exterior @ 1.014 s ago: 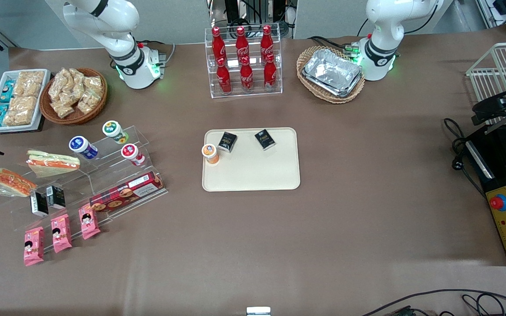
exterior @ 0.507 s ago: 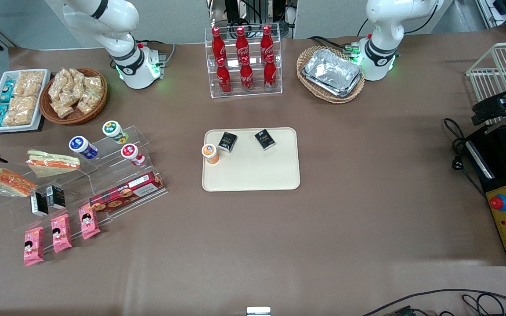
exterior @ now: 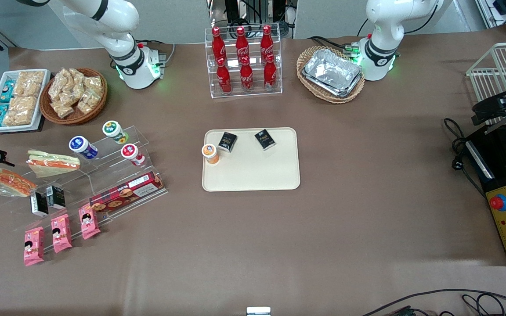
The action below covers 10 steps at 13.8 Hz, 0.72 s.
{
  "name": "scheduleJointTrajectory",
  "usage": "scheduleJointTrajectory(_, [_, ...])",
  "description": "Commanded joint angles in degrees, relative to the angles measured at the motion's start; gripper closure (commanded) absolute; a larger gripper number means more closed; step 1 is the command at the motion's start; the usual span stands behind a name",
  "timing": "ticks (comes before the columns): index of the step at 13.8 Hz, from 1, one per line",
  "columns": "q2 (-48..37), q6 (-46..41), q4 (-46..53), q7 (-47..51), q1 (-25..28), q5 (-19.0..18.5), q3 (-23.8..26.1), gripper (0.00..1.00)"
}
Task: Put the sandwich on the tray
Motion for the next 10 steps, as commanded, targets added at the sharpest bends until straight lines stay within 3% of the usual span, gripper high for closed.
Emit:
scheduleJointTrajectory(1, [1.99, 2.28, -0.15, -0.95, -0.23, 3.26, -0.18, 0.0])
scheduleJointTrajectory(5, [2.87, 2.38, -0.15, -0.34, 0.03, 5.01, -0.18, 0.0])
scheduleJointTrajectory(6, [2.96, 2.38, -0.15, -0.08, -0.05, 5.2, -0.18, 0.06])
scheduleJointTrajectory(7, [3.04, 2.29, -0.15, 0.01, -0.06, 5.2, -0.18, 0.32])
scheduleJointTrajectory(8, [2.96, 2.2, -0.15, 0.19, 0.03, 5.2, -0.27, 0.65])
scheduleJointTrajectory(9, [2.96, 2.2, -0.06, 0.19, 0.03, 5.11, -0.36, 0.87])
scheduleJointTrajectory(10, [2.96, 2.2, -0.06, 0.19, -0.05, 5.11, -0.36, 1.0])
